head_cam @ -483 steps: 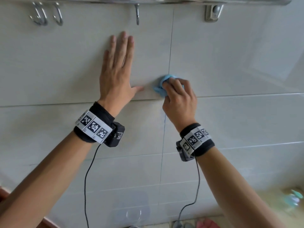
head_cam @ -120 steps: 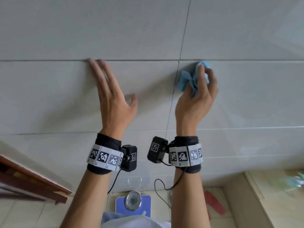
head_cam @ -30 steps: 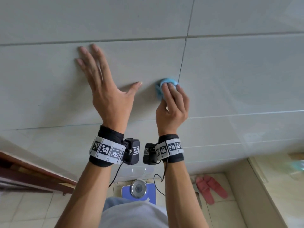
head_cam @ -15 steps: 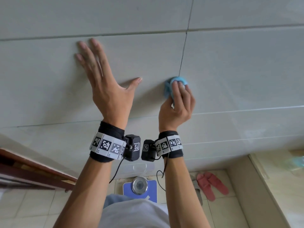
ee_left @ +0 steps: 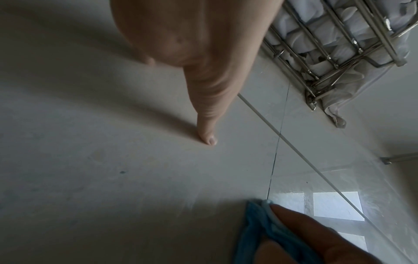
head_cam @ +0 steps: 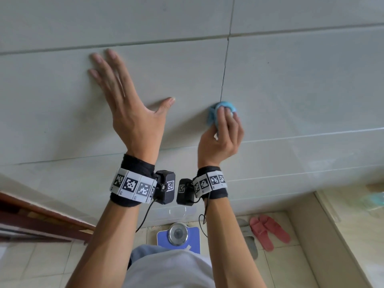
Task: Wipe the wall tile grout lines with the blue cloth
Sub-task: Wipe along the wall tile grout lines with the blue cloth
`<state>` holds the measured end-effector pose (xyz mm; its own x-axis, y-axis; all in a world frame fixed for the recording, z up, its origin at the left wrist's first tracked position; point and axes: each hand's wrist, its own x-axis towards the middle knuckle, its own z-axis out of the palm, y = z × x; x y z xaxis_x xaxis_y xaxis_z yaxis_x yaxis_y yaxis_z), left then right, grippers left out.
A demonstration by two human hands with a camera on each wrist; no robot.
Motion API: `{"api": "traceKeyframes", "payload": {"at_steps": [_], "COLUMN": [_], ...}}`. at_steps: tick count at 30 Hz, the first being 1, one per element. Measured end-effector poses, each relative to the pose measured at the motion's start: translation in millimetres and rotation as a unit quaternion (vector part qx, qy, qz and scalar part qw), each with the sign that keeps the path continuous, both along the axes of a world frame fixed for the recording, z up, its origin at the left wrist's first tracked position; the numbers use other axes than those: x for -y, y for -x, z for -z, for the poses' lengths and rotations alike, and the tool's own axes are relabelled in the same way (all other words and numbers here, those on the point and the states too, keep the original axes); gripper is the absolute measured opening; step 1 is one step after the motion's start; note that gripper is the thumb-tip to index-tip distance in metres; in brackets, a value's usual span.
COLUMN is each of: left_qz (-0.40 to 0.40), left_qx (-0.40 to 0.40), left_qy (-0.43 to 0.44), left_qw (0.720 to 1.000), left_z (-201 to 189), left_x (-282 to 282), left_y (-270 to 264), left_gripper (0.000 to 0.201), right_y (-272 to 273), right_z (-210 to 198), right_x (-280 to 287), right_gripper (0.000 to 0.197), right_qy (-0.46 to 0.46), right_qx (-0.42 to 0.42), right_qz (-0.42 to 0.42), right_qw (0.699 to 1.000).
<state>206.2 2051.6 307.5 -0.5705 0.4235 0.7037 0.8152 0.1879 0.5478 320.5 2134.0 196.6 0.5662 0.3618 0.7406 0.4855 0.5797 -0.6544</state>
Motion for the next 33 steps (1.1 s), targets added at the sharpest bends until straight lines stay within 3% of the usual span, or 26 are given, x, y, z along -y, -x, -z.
{"api": "traceKeyframes", "payload": {"at_steps": [5,10,16,18,22,25,30,32,33], "left_qz": [-0.004,-0.007,0.001,-0.001,0.005,0.009,0.007,-0.001,-0.003], "left_qx": [0.001,-0.009,-0.013,-0.01,-0.011,-0.018,-0.027,-0.033,-0.034], "left_qy": [-0.004,0.0,-0.006,-0.003,0.0,-0.003,0.006,0.024,0.034], "left_qw": [1.0,1.0,1.0,1.0,1.0,1.0,1.0,0.999,0.999], "left_z": [-1,-1,1,1,4,8,15,19,21], "left_x": [0,2,2,3,4,5,5,7,8], "left_y": [-2,1,3,3,1,1,2,3,3], "left_gripper": [0.135,0.133,0.13,0.129,0.126,0.122,0.121,0.123,0.123], "right_y": [-28,-9,-9,-20,-35,-14,-7,-19,-23], "right_z": [4,1,22,14,-5,6,39,37,34], "right_x": [-3,1,14,8,-12,-3,17,10,6], "right_gripper": [0.025,0.026,0.024,0.025,0.026,0.028,0.024,0.022,0.021], "right_qy": [-0.049,-0.003,-0.04,-0.03,0.009,0.009,-0.001,-0.01,-0.004], "right_qx": [0.125,0.013,0.167,0.131,-0.049,-0.021,0.125,0.123,0.084], "right_qz": [-0.027,-0.026,-0.087,-0.082,-0.034,-0.048,-0.106,-0.103,-0.096], "right_qw": [0.991,1.0,0.981,0.988,0.998,0.999,0.987,0.987,0.992]}}
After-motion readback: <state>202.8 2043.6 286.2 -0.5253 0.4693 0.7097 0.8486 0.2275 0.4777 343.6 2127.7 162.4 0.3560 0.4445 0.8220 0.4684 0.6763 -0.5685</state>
